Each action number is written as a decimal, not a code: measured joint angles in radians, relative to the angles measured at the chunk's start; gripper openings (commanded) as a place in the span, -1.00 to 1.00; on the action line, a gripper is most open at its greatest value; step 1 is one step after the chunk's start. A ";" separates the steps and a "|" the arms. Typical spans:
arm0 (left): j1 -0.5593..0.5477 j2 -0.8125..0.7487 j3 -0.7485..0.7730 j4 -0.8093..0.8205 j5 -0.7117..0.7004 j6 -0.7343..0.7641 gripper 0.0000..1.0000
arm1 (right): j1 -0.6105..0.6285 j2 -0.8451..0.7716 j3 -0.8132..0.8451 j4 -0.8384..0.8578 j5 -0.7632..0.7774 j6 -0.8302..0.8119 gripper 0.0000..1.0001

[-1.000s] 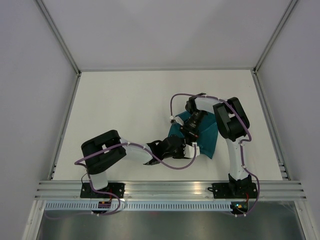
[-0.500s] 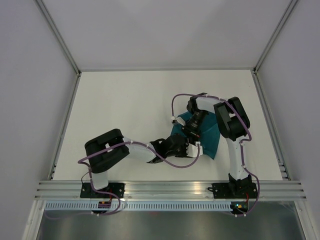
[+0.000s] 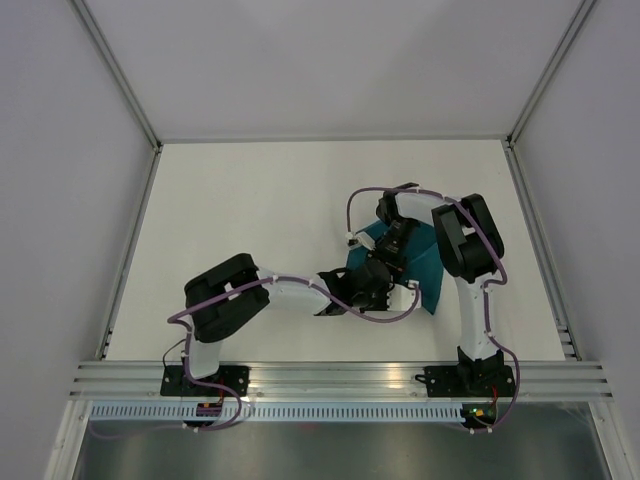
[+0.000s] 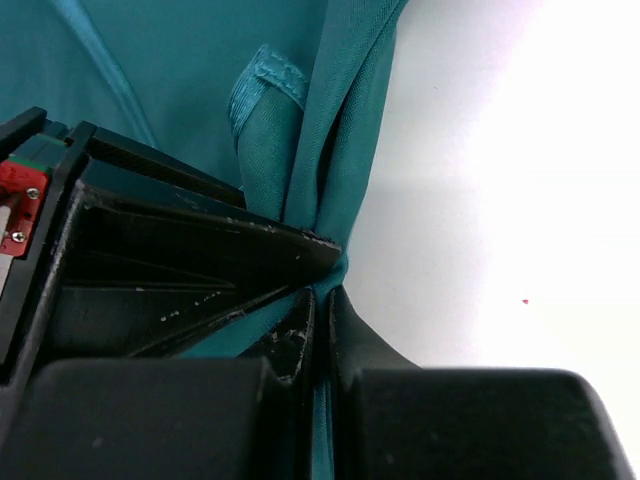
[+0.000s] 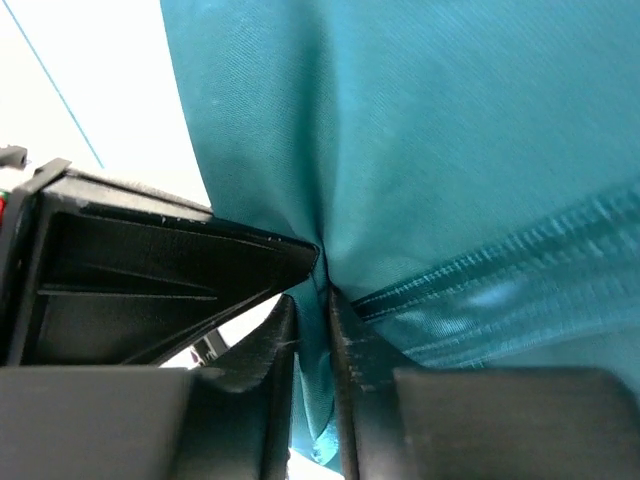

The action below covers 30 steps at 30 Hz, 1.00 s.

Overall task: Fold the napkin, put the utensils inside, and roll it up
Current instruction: Roll the napkin with the utensil

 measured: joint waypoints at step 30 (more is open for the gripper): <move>0.249 0.093 0.228 -0.325 0.440 -0.275 -0.95 | -0.317 -0.273 -0.025 0.374 -0.055 0.113 0.15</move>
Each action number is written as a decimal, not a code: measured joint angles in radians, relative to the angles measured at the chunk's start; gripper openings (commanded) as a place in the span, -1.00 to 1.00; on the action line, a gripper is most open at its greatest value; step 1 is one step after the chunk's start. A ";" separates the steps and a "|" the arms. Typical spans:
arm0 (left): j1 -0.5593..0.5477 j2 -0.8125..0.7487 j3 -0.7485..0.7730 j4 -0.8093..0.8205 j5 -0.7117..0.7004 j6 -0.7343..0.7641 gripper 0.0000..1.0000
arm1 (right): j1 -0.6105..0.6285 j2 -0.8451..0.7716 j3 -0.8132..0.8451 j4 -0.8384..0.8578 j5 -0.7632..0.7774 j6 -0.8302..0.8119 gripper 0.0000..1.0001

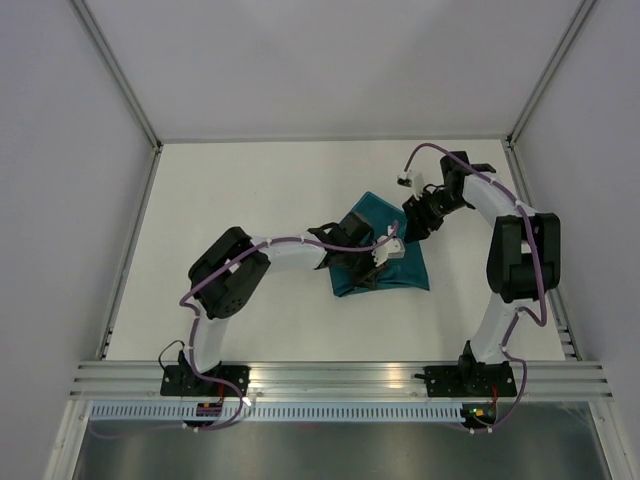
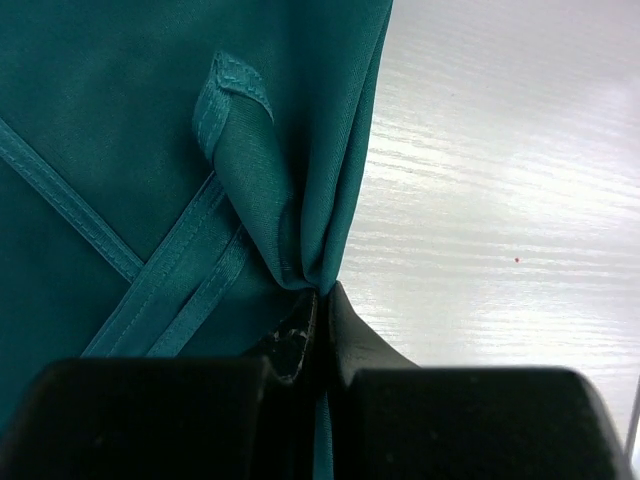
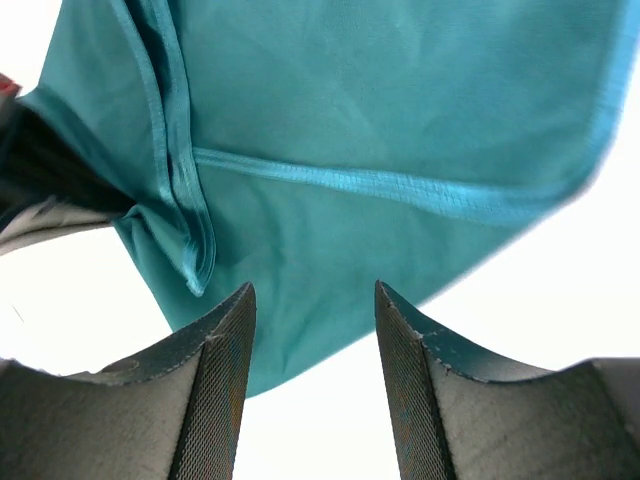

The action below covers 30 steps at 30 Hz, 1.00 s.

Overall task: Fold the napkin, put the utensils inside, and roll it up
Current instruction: Roll the napkin with the utensil

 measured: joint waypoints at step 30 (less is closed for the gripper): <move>0.264 0.337 0.252 -0.184 0.708 -0.235 -0.95 | 0.480 -0.602 -0.756 0.609 0.295 -0.162 0.30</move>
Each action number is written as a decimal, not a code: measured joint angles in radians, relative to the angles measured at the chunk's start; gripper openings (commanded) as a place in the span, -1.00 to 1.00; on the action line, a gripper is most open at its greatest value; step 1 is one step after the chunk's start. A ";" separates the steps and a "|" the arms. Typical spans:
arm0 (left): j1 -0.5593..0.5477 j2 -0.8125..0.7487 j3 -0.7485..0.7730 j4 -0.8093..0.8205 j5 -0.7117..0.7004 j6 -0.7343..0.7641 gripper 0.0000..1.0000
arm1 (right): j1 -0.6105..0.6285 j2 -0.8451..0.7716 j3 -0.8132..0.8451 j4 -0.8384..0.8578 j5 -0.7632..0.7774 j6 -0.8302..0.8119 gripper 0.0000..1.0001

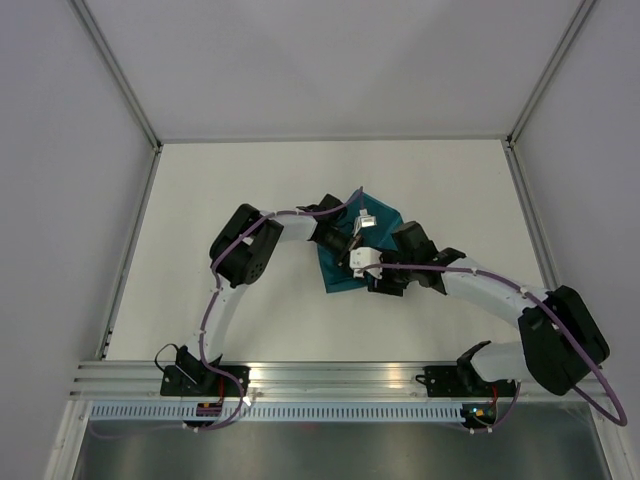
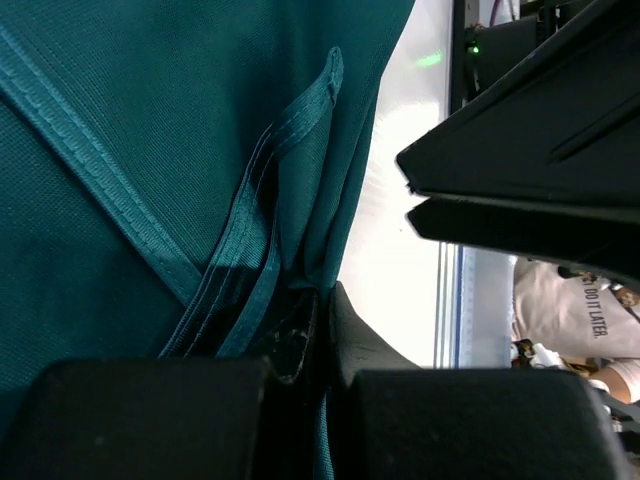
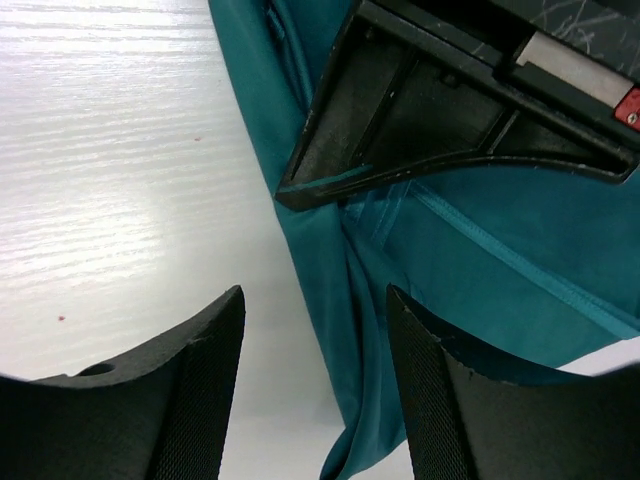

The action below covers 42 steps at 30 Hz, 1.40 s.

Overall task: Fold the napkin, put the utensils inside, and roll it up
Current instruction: Roll the napkin with the utensil

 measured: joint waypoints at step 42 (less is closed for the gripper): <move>0.044 -0.120 -0.082 -0.023 -0.124 -0.010 -0.17 | 0.014 0.341 0.233 -0.133 -0.035 -0.111 -0.54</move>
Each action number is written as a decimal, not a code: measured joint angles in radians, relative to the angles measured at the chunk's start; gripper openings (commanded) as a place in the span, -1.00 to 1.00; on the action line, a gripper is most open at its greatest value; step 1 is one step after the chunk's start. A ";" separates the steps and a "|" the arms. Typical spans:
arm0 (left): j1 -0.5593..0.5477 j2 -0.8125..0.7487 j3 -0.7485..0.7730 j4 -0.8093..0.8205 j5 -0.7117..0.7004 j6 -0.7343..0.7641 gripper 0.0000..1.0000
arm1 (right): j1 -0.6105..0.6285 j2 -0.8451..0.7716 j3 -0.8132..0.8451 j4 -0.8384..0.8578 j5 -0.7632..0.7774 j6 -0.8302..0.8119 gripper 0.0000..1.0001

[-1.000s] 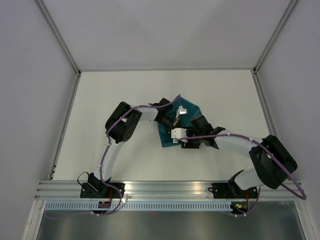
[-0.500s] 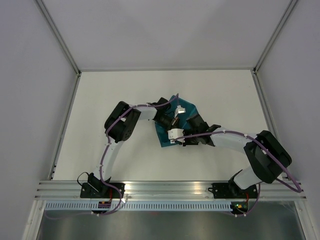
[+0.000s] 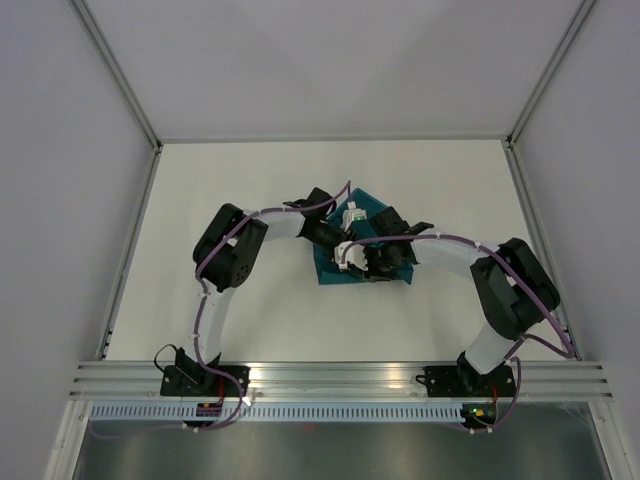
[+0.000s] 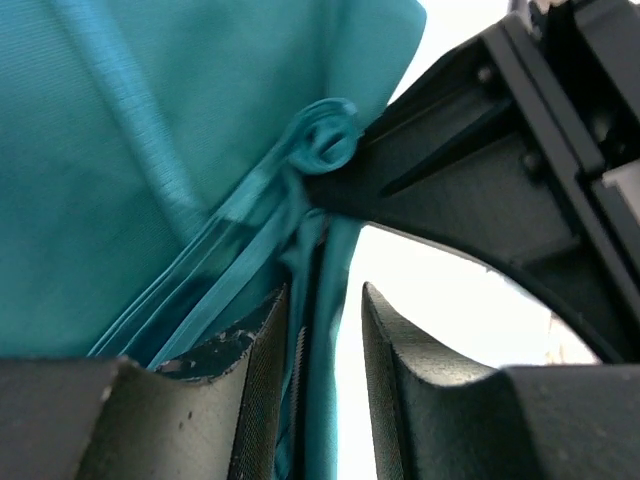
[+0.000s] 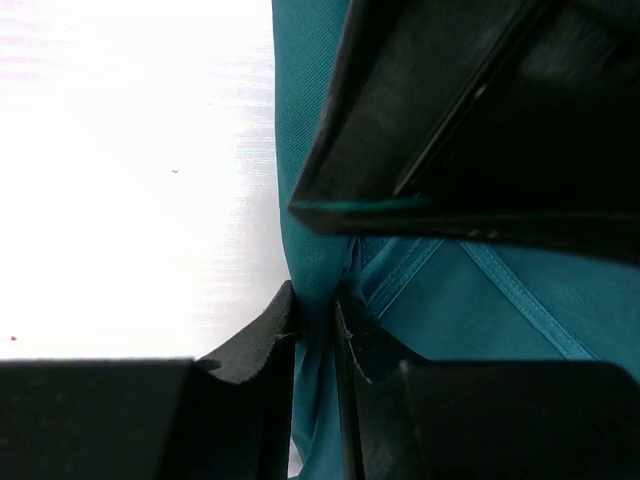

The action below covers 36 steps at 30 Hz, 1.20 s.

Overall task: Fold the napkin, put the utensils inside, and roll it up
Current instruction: Roll the napkin with the utensil

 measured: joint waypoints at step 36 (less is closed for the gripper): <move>-0.460 -0.857 -0.768 0.850 -1.276 0.152 0.03 | -0.166 0.595 0.647 -0.888 -0.372 -0.128 -0.55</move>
